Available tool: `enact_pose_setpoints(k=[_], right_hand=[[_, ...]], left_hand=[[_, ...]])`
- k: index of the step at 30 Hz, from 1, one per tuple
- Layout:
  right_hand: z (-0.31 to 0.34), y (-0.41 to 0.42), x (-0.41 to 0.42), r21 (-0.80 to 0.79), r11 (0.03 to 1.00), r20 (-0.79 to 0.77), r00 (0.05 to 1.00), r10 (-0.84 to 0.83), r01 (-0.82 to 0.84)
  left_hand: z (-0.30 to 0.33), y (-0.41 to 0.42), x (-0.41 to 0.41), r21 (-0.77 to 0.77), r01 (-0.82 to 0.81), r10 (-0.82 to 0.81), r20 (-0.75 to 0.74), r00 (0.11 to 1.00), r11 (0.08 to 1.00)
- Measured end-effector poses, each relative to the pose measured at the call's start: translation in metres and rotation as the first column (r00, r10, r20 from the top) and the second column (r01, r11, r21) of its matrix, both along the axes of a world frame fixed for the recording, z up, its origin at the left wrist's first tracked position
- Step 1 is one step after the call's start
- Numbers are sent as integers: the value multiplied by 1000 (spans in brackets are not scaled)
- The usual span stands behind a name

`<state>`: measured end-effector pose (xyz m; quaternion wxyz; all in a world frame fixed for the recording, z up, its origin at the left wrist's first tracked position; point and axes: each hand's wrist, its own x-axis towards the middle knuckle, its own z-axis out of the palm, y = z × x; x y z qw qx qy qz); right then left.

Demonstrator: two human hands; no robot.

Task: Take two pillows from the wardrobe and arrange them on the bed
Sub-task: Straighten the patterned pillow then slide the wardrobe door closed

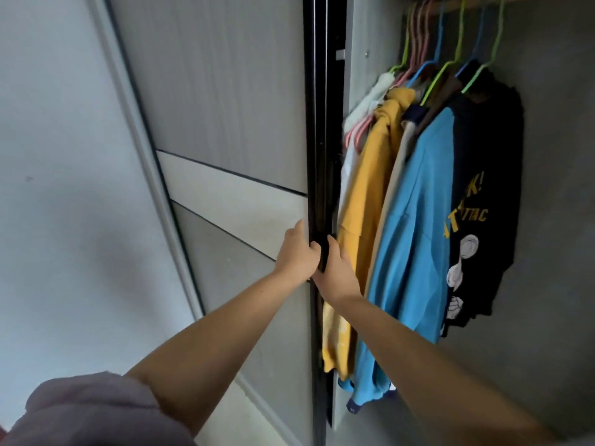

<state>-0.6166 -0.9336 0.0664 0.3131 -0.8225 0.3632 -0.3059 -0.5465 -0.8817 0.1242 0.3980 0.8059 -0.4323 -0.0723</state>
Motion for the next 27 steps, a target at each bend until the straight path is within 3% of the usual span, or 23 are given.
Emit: enact_pose_setpoints(k=[4, 9, 15, 18, 22, 27], right_hand=[[-9, -22, 25, -298, 943, -119, 975, -188, 145], [-11, -27, 35, -246, 951, -117, 968, -220, 186], [-6, -14, 26, -209, 938, 3, 959, -283, 278], [-6, -5, 7, -166, 930, -33, 941, -336, 327], [-4, 2, -35, -132, 893, -152, 881, -448, 431], [-1, 17, -95, -174, 796, -242, 759, -605, 579]], left_hand=[[3, -19, -2, -110, -42, 37, -45, 998, 993], [6, -17, 13, -97, 53, -56, -24, 998, 994], [11, -5, 12, -80, 192, -199, -94, 975, 978], [12, 3, -1, -73, 281, -285, -53, 957, 957], [13, 11, -25, -56, 489, -490, -10, 872, 870], [16, 17, -63, 22, 728, -727, -21, 686, 686]])
